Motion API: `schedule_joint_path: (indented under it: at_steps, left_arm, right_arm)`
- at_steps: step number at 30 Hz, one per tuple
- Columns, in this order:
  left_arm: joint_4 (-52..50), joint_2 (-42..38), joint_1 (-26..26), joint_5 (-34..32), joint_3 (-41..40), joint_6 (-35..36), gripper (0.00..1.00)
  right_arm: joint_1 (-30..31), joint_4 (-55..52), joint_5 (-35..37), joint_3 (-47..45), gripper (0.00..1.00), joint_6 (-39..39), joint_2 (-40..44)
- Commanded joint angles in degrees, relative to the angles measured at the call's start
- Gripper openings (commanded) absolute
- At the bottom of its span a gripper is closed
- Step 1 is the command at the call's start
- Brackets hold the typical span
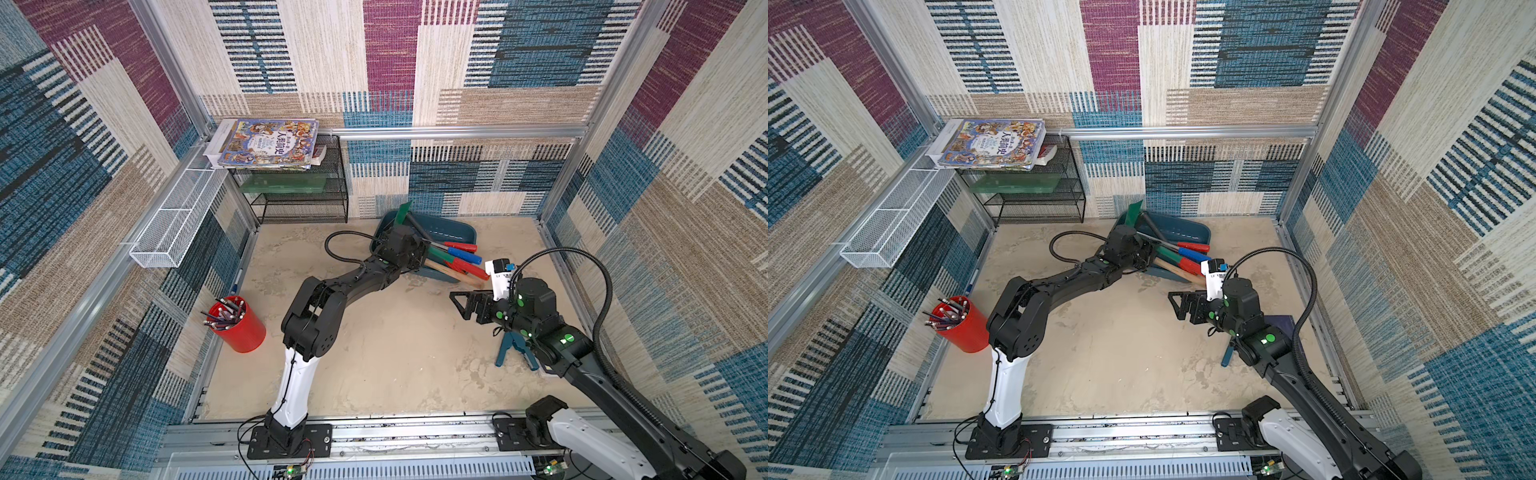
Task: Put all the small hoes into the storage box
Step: Place the hoe in the storage box.
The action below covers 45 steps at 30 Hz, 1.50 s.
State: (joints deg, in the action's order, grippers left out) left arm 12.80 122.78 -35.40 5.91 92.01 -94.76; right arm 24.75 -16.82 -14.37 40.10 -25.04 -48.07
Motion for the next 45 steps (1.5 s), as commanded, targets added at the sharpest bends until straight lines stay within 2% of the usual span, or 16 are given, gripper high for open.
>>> schedule_joint_path:
  at_steps: [1,18,25,41,45]
  left_arm:
    - [5.1,0.6,0.1,-2.6,1.5,-2.1,0.00]
    - [-2.1,2.8,0.0,-4.6,4.4,-10.6,0.00]
    - [-7.3,1.6,0.1,-5.8,5.2,-10.2,0.00]
    - [-10.0,4.6,0.6,-3.1,7.8,-12.9,0.00]
    - [-10.8,4.5,0.8,-3.1,7.5,-13.4,0.05]
  right_arm:
    - [-0.1,1.0,0.7,-0.4,0.96,0.0,0.6]
    - [-0.7,0.9,-0.1,-1.6,0.96,0.0,1.0]
    - [-0.8,0.6,-0.1,-1.8,0.96,0.1,1.4]
    - [-0.9,0.4,-0.3,-2.0,0.96,0.1,2.0]
    - [-1.1,0.5,-0.4,-2.0,0.96,0.2,1.9]
